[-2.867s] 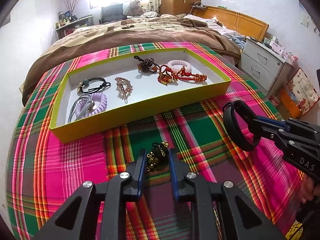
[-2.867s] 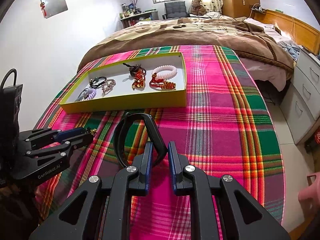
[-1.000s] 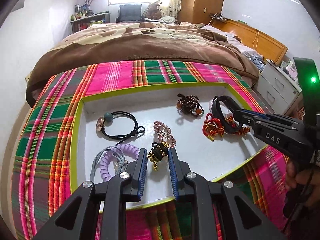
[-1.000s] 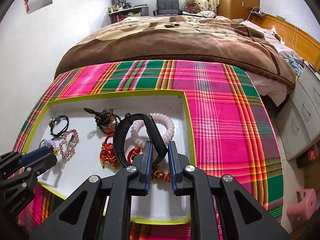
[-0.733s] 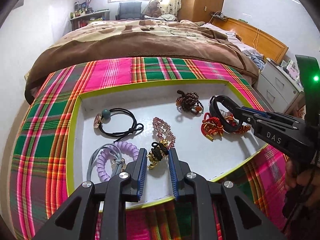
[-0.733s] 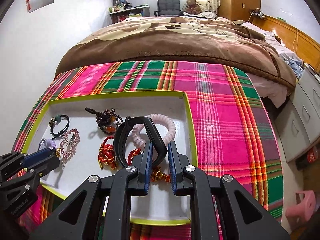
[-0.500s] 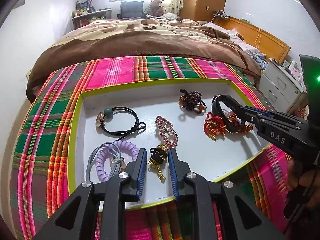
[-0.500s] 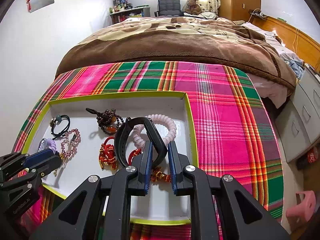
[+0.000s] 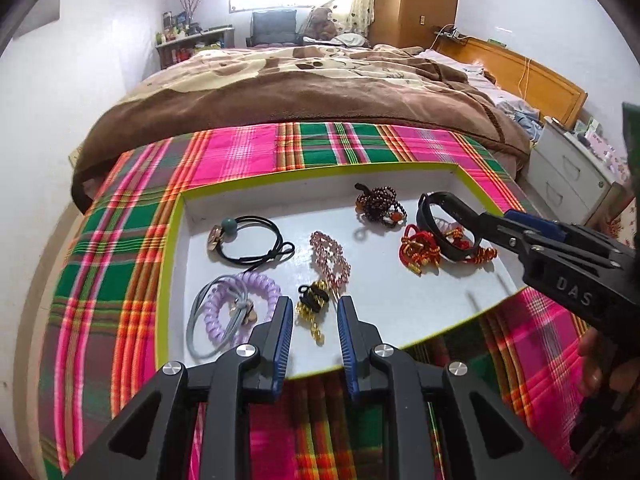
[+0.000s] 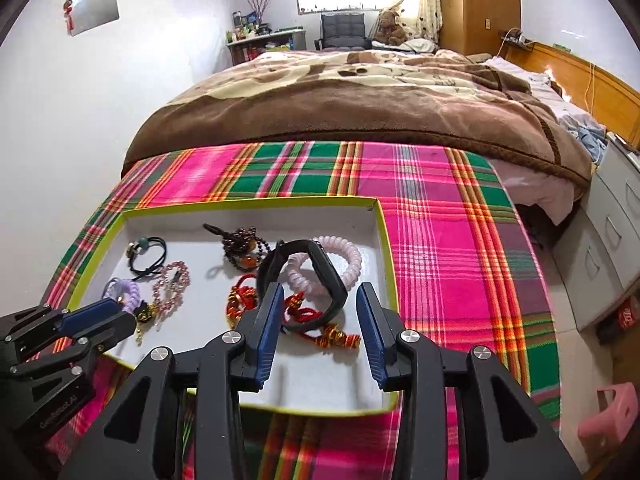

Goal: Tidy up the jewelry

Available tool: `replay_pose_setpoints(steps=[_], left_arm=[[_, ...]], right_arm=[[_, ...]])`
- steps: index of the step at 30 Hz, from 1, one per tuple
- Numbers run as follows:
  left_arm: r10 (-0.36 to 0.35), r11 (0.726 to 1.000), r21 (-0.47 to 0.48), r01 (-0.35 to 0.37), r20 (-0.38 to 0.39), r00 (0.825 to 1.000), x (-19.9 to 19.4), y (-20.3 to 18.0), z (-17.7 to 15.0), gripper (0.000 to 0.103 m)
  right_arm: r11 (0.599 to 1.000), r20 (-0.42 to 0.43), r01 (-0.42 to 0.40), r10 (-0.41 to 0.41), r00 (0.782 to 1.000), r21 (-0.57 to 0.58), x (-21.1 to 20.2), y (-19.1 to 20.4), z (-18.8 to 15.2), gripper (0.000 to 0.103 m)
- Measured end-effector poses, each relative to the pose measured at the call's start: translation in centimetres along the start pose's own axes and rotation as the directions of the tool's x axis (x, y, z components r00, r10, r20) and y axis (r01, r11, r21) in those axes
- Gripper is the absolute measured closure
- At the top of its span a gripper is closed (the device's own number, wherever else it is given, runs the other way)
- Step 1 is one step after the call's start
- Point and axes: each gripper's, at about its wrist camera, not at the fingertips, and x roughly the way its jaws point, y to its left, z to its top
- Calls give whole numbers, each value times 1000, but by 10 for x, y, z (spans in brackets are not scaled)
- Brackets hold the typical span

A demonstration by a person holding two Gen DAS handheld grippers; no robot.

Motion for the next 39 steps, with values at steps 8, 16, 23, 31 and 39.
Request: replay_pose_setpoints(steps=[8,16,23,31,39], left_arm=[[60,998,-21,-59,35,998,-30,-8,-20,81],[79,996,-56,-74,93,992,-67,-13,-41,81],[52,997,-59,-46,110,993,-87,-21,-57,81],[67,995,-88,-54,153,986,-106,-22,-67,81],[84,992,-112,-66,161,983,-110,-15,-71,81]], right_arm=[[1000,45,-30,30,999,6,-36,15,-24,58],[1000,77,-9,9,997,-7,-68,29,-49,57],[1000,98,-7,9,995,-18,-89,40,-66,57],[999,85,-24,26,996,-26,-96,52,-81,57],[999,81,-27,29,996,-26,-98,56,-86,57]])
